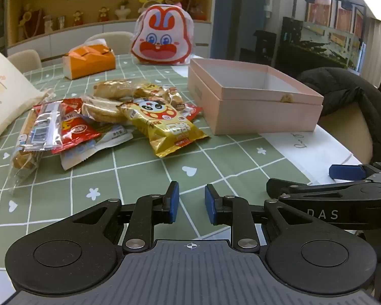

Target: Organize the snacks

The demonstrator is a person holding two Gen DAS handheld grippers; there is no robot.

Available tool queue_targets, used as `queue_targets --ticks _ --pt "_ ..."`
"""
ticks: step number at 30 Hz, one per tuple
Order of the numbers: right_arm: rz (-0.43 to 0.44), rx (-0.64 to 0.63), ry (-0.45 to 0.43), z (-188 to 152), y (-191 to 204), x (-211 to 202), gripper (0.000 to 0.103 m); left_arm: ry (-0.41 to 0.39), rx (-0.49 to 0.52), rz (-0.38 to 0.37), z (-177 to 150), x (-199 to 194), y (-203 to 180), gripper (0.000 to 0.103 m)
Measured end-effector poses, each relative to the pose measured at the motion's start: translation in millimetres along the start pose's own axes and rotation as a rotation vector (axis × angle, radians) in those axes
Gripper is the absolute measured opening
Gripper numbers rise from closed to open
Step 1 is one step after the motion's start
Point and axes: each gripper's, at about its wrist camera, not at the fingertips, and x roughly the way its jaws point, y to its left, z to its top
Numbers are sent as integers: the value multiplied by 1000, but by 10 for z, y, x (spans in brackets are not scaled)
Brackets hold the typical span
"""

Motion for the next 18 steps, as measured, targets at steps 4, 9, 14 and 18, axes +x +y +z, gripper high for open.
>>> queue_targets --ticks 4,9,14,18 --pt "5 4 -25 -13 -15 -11 103 0 0 0 0 0 1 26" --pt "-3 -6 -15 -13 12 -3 103 1 0 0 0 0 -1 26" --pt "-7 -8 -7 -11 21 1 103 1 -1 -1 0 0 0 27" --pt "-7 -8 -7 -15 22 -4 103 1 -1 -1 0 0 0 27"
